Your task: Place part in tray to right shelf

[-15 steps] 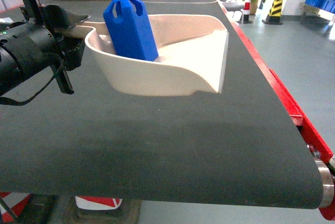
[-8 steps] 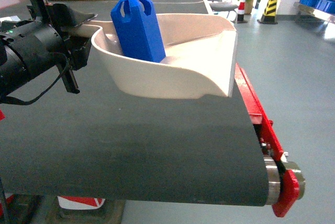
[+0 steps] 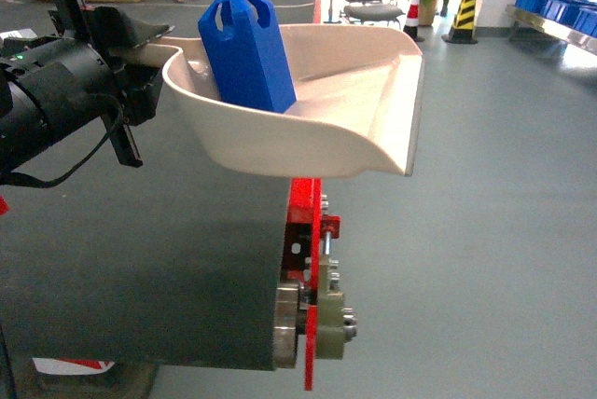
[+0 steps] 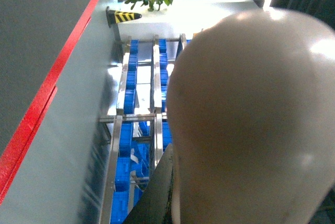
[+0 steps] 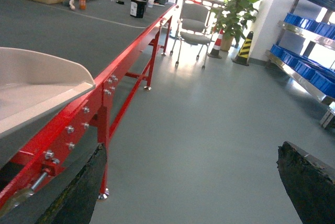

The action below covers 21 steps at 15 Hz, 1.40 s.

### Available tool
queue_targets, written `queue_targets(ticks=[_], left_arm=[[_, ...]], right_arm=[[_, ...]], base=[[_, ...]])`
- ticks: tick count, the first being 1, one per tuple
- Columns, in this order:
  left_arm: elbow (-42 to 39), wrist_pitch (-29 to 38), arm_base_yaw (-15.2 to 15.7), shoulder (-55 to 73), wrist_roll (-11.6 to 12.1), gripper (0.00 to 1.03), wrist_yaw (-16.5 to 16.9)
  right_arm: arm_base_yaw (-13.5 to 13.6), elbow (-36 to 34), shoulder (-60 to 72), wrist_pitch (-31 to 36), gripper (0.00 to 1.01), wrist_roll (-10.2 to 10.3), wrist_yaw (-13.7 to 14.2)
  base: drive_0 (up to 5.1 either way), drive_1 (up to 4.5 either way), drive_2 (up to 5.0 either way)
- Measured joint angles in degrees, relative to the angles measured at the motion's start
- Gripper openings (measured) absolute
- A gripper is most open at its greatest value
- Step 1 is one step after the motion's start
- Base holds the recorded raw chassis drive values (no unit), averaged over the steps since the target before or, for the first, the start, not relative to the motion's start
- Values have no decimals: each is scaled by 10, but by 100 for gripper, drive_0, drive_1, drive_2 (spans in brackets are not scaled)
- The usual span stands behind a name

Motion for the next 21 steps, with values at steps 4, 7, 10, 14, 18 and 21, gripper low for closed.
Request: queue_targets(ticks=[4,7,10,14,18,21], left_arm=[[0,-1,0,0,0,15,0],[0,-1,0,0,0,15,0],[0,-1,0,0,0,15,0],[0,-2,0,0,0,15,0],[0,-1,0,0,0,15,0],[0,0,0,0,0,15,0]], right_arm=[[0,0,0,2,98,0,0],[0,0,0,2,98,0,0],[0,0,0,0,98,0,0],[0,0,0,2,98,0,-1],[0,0,0,1,98,0,0],[0,0,0,0,98,0,0]], base=[[0,0,0],[0,0,0],[0,0,0],[0,0,0],[0,0,0],[0,0,0]])
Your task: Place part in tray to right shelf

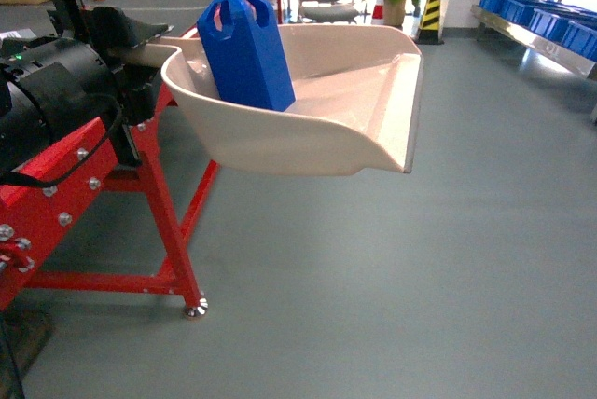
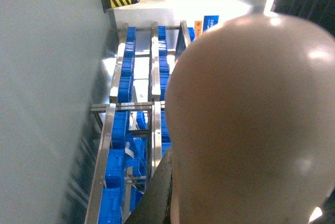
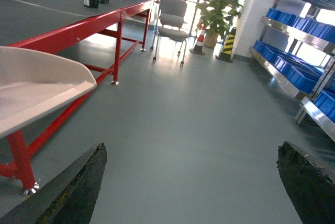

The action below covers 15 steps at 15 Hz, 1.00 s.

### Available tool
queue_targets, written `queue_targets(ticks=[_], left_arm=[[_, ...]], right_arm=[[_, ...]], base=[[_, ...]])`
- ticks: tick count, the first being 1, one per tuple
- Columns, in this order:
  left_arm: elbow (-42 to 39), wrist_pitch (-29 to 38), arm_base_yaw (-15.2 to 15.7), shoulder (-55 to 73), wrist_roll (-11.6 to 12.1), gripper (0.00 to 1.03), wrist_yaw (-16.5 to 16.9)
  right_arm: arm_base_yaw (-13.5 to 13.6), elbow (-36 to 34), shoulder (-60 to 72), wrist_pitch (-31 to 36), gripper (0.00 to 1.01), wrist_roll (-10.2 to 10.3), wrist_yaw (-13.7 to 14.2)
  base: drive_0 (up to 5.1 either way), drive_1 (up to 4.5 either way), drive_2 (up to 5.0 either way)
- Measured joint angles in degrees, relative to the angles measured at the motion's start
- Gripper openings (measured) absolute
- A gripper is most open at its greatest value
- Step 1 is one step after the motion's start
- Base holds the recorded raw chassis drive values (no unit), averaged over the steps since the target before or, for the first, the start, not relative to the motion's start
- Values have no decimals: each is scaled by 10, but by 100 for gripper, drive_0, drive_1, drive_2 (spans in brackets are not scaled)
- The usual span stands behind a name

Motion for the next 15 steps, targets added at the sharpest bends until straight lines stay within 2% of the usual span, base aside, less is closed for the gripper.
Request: queue_targets(ticks=[4,15], left_arm=[[0,0,-1,0,0,15,0],[0,-2,0,0,0,15,0]], right_arm=[[0,0,0,2,98,0,-1],[0,0,0,2,98,0,0]], base=[[0,0,0],[496,-249,-249]])
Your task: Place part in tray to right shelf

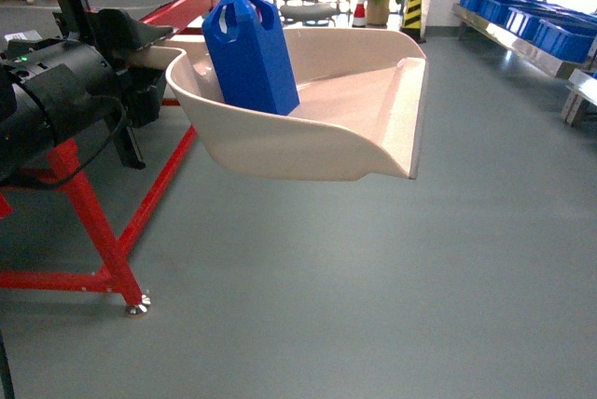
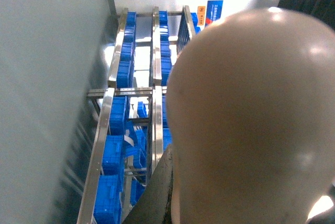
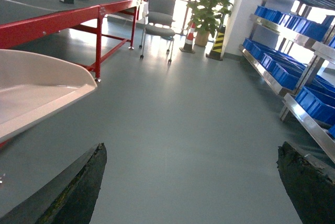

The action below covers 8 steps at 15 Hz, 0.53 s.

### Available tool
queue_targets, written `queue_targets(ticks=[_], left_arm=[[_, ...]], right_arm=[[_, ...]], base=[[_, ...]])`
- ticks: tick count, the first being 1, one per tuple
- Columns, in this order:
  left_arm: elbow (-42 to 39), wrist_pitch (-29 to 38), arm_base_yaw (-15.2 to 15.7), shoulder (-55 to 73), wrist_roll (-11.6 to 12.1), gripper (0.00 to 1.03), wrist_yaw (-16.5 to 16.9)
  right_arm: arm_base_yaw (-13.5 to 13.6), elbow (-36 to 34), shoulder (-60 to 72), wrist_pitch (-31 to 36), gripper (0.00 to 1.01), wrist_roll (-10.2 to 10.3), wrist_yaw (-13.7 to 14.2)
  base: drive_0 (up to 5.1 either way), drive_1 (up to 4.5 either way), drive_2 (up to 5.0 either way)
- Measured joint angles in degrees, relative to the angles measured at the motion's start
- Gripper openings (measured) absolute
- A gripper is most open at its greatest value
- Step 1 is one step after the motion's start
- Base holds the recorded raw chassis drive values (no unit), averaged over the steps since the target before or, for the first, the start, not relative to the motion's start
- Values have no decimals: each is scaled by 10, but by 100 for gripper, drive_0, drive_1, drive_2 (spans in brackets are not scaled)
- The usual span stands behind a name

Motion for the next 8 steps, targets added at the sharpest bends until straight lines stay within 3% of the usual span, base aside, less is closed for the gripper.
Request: queue_targets(ticks=[8], left_arm=[[0,1,-3,0,0,15,2]], right_arm=[[0,0,0,-2,98,0,1]], base=[[496,-249,-249]])
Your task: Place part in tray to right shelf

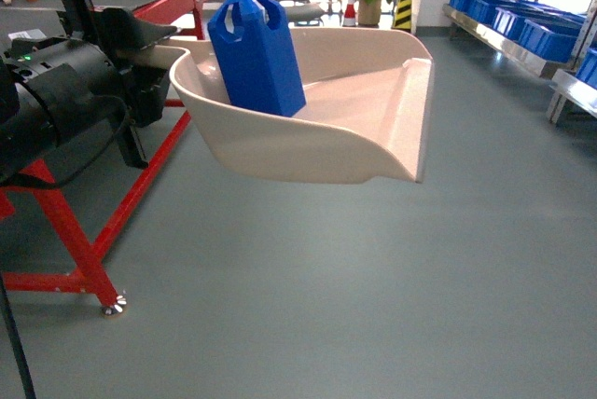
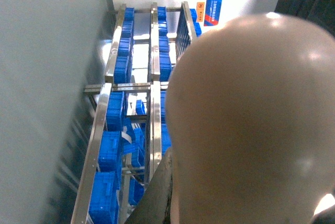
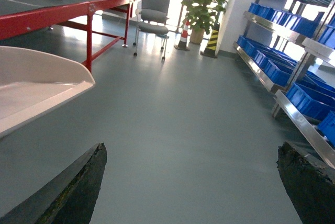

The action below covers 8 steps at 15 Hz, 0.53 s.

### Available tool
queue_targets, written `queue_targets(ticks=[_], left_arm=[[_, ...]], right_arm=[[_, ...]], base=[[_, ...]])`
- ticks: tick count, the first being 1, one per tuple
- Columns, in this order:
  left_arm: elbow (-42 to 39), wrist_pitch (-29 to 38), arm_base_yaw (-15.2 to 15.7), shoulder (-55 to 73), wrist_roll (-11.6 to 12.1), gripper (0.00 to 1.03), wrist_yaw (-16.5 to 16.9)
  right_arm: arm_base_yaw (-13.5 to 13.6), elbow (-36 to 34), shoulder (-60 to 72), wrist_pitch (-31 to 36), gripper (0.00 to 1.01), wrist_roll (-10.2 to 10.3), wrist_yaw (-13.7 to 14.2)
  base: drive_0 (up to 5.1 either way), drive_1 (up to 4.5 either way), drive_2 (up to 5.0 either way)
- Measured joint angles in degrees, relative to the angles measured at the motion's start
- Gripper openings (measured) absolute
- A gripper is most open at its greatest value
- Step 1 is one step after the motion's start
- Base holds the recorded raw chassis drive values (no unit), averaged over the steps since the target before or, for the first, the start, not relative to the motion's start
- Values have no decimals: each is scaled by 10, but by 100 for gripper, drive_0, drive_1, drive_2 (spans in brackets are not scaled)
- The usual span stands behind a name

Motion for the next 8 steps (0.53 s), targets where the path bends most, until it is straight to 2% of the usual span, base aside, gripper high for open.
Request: queue_targets(ticks=[3,8], left_arm=[[0,0,8,0,0,15,-6],[0,-6,2,0,0,15,-2]], right_arm=[[1,0,0,1,98,0,-1],[1,0,3,-1,98,0,-1]], base=[[496,-249,-249],[496,-249,-249]])
